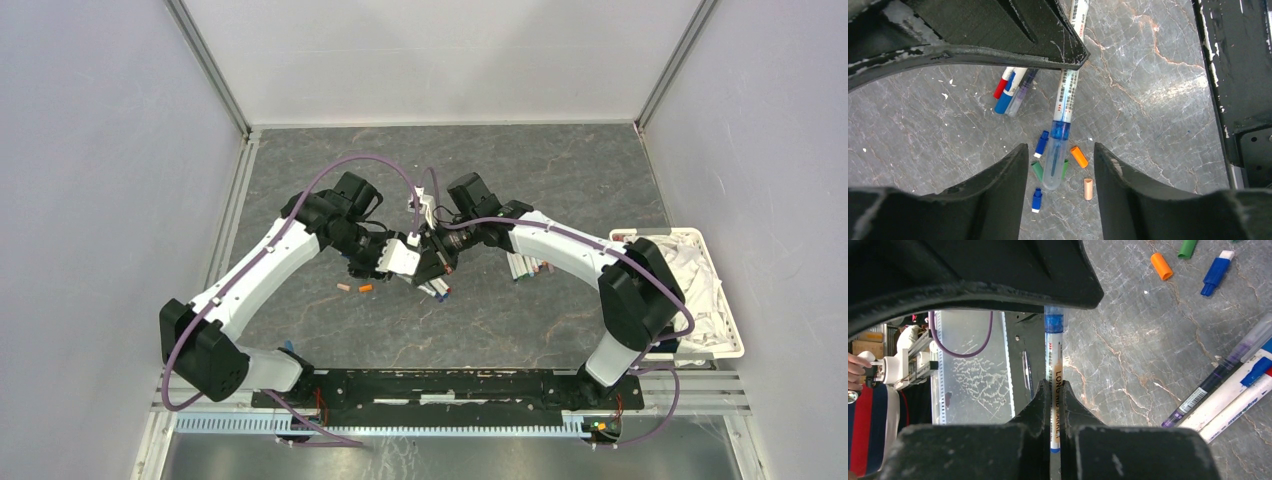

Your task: Open the pen caps

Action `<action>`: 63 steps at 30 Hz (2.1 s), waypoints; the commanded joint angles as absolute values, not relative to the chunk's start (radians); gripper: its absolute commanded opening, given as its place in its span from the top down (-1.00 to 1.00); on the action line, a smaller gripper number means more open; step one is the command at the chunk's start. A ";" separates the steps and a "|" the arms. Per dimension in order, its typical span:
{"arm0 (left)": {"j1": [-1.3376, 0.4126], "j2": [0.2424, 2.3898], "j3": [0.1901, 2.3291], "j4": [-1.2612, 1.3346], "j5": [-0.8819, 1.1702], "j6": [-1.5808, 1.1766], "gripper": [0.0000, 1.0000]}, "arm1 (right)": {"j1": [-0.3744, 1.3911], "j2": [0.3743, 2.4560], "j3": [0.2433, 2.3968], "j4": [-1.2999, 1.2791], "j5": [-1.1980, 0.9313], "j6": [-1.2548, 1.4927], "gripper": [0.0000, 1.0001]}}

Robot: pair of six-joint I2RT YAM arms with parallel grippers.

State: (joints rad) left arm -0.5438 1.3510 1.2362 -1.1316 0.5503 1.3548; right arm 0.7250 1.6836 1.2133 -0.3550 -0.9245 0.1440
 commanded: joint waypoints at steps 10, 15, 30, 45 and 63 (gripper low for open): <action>-0.581 1.364 1.233 -1.093 0.510 1.369 0.95 | 0.739 1.703 1.216 -0.176 -0.985 0.277 0.48; -0.583 1.364 1.245 -1.098 0.514 1.365 0.95 | 0.772 1.755 1.244 -0.146 -0.988 0.315 0.19; -0.505 1.399 1.274 -1.101 0.350 1.447 0.95 | 0.707 1.686 1.116 -0.233 -0.885 0.247 1.00; -0.341 1.494 1.267 -1.003 0.242 1.532 0.96 | 0.621 1.551 0.948 -0.357 -0.797 0.127 1.00; -0.143 1.481 1.305 -1.018 0.099 1.722 0.96 | 0.603 1.366 0.777 -0.414 -0.686 0.131 1.00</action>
